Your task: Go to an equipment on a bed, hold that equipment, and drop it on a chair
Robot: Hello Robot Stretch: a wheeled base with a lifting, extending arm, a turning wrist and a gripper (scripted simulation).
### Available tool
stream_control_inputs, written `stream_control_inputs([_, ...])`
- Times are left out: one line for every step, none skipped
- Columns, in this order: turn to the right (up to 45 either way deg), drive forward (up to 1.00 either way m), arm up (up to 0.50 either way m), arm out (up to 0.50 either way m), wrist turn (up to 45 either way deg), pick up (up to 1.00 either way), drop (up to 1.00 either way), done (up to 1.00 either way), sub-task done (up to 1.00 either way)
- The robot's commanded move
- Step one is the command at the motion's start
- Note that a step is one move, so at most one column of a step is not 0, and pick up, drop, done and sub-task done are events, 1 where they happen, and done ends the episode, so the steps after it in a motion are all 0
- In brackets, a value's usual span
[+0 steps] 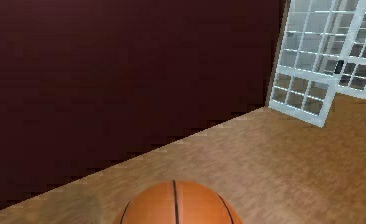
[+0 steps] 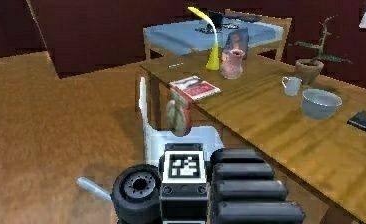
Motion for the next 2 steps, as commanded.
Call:
stream_control_inputs([6.0, 0.00, 0.00, 0.00, 0.0, 0.00, 0.00, 0.00, 0.00])
stream_control_inputs([0.0, 0.00, 0.00, 0.48, 0.0, 0.00, 0.00, 0.00, 0.00])
